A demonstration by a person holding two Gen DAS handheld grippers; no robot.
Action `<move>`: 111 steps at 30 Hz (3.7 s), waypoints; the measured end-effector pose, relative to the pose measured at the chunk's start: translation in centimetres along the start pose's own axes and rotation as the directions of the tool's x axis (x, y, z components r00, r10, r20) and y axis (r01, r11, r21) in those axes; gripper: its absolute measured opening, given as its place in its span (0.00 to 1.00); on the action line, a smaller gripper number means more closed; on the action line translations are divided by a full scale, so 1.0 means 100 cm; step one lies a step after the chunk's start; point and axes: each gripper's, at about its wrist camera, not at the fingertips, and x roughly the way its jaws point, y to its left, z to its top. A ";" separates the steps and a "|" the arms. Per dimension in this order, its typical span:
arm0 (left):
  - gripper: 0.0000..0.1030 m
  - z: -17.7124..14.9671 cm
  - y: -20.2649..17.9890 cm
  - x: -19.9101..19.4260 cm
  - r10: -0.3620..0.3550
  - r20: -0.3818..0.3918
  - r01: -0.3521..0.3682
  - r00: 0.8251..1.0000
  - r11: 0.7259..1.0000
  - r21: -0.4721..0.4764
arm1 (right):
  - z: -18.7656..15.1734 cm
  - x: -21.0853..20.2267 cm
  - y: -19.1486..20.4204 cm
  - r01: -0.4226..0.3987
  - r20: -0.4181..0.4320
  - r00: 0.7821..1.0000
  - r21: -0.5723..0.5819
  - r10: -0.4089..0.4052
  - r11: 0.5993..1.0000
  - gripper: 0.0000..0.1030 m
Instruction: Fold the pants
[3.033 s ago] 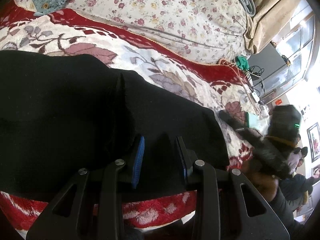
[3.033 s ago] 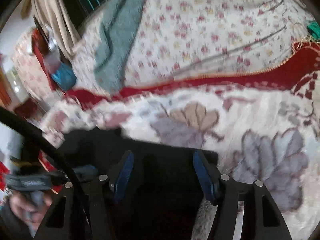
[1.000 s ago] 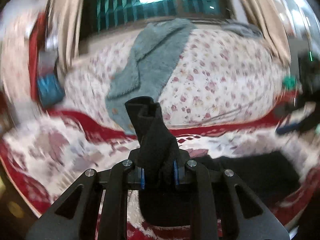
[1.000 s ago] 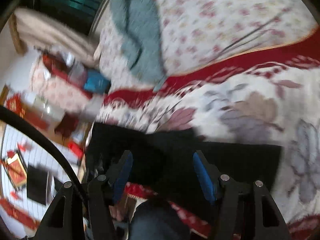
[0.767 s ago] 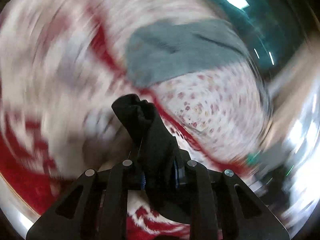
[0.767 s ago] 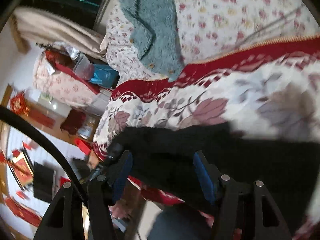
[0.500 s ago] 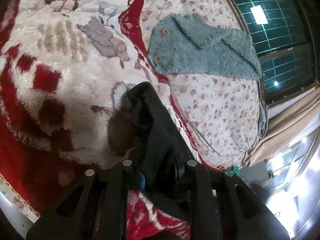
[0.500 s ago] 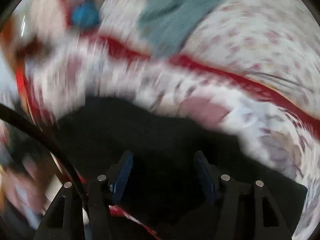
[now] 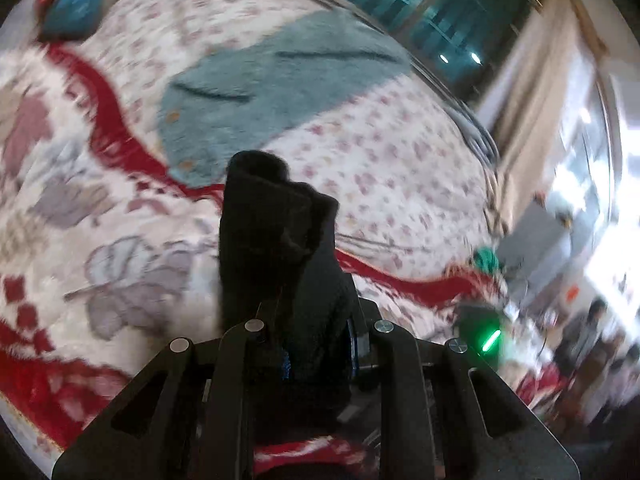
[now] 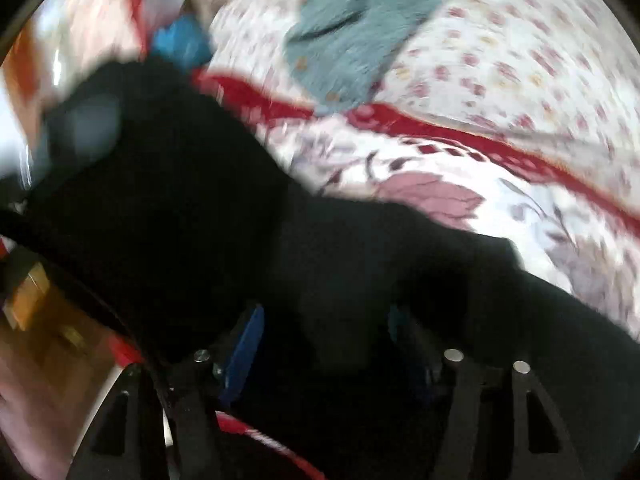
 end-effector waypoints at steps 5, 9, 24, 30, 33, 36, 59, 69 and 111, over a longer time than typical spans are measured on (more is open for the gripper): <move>0.18 -0.014 -0.041 0.019 -0.029 -0.053 0.034 0.998 0.994 0.100 | 0.009 -0.071 -0.050 0.039 0.165 0.984 0.163 -0.066 0.986 0.60; 0.18 -0.030 -0.069 0.035 -0.054 -0.093 0.065 0.994 0.992 0.112 | 0.026 -0.099 -0.088 -0.149 0.183 0.978 0.256 0.104 0.955 0.61; 0.18 -0.063 -0.134 0.051 -0.026 -0.138 0.060 0.990 0.968 0.245 | 0.027 -0.067 -0.114 -0.520 0.090 0.839 0.421 0.536 0.743 0.24; 0.18 -0.104 -0.190 0.073 -0.012 -0.152 0.071 0.988 0.918 0.390 | 0.013 -0.091 -0.161 -0.406 0.022 0.901 0.396 0.433 0.824 0.11; 0.18 -0.125 -0.212 0.090 -0.015 -0.189 0.094 0.982 0.905 0.416 | -0.002 -0.092 -0.195 -0.350 -0.004 0.920 0.445 0.393 0.824 0.10; 0.18 -0.143 -0.229 0.098 -0.035 -0.221 0.131 0.975 0.891 0.435 | -0.014 -0.089 -0.218 -0.310 -0.025 0.931 0.472 0.364 0.825 0.10; 0.25 -0.001 -0.069 0.054 -0.044 -0.185 0.025 0.982 0.995 -0.101 | -0.025 -0.172 -0.217 -0.146 0.108 0.988 0.399 0.112 0.905 0.29; 0.25 -0.061 -0.071 0.089 -0.100 -0.432 0.054 0.896 0.991 -0.119 | -0.056 -0.103 -0.126 -0.078 -0.076 0.994 -0.006 0.077 0.997 0.26; 0.80 -0.040 0.027 0.112 -0.232 -0.359 0.026 0.904 0.869 -0.494 | -0.093 -0.130 -0.243 -0.325 0.285 0.939 0.556 0.191 0.765 0.61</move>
